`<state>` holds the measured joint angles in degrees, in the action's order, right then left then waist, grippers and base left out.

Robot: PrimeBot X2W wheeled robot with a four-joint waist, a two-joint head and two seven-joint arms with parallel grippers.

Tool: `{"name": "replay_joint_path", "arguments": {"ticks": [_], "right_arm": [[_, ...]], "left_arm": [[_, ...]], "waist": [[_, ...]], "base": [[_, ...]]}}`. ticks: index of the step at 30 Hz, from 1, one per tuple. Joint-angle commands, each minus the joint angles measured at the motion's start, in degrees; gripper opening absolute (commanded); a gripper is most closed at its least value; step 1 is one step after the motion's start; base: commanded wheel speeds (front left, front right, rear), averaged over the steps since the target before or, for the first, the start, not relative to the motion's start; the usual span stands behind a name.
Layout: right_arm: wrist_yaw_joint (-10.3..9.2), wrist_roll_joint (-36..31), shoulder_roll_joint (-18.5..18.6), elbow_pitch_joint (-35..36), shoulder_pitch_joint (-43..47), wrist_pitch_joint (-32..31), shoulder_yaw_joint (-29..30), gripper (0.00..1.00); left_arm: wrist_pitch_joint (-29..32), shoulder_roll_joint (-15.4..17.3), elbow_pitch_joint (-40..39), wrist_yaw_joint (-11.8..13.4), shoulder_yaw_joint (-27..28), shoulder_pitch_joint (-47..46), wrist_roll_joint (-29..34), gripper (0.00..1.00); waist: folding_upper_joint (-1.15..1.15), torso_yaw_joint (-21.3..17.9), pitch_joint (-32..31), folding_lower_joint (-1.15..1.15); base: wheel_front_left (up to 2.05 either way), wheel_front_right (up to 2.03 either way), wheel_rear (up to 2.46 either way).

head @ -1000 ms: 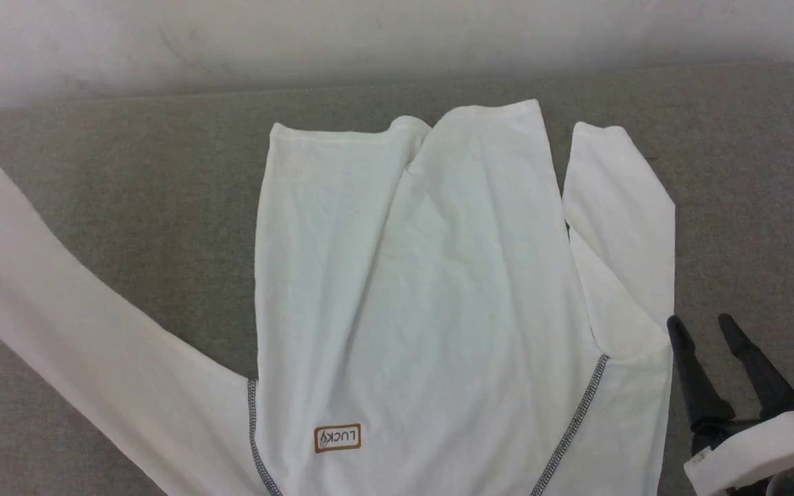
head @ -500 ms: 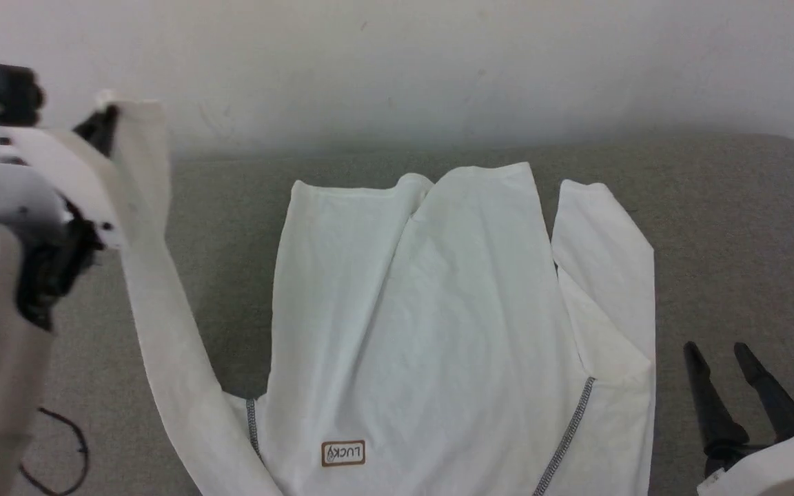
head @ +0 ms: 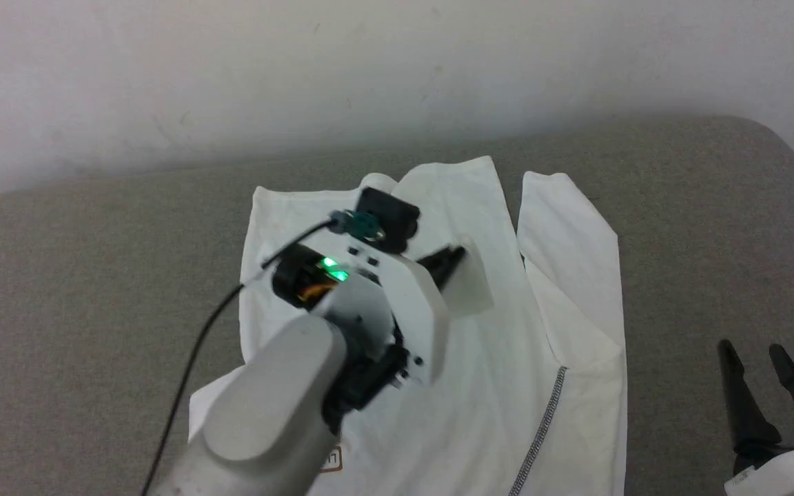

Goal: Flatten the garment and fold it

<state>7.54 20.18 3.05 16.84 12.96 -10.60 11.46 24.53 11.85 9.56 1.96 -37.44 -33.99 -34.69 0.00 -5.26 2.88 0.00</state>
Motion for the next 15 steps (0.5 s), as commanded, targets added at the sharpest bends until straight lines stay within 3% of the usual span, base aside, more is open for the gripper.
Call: {"name": "replay_joint_path", "arguments": {"ticks": [1, 6, 11, 15], "right_arm": [[-0.05, 0.24, -0.16, 0.38, -0.51, -0.11, 0.13, 1.0], [-0.05, 0.4, -0.16, 0.42, -1.26, -0.52, -0.02, 1.0], [-0.05, 0.67, -0.17, 0.49, -2.5, -0.54, -0.47, 1.0], [-0.05, 0.53, -0.17, 0.44, -3.35, -0.58, -0.55, 1.0]], "left_arm": [[-0.99, -2.61, 1.63, -0.58, -1.76, 2.25, -0.23, 0.0], [-3.45, -7.69, 6.98, -2.22, -8.1, 6.72, -1.44, 0.0], [-6.81, -8.87, 11.85, -4.03, -15.32, 8.49, -1.71, 0.0], [-11.1, -8.94, 9.97, -4.38, -22.32, 8.79, -4.92, 0.0]], "waist": [[0.0, -1.31, 1.36, 0.0], [0.0, -2.4, 3.83, 0.0], [0.0, -2.82, 5.96, 0.0], [0.0, -2.96, 6.89, 0.0]], "base": [[0.0, 0.0, 0.0], [0.0, 0.0, 0.0], [0.0, 0.0, 0.0], [0.0, 0.0, 0.0]]}}
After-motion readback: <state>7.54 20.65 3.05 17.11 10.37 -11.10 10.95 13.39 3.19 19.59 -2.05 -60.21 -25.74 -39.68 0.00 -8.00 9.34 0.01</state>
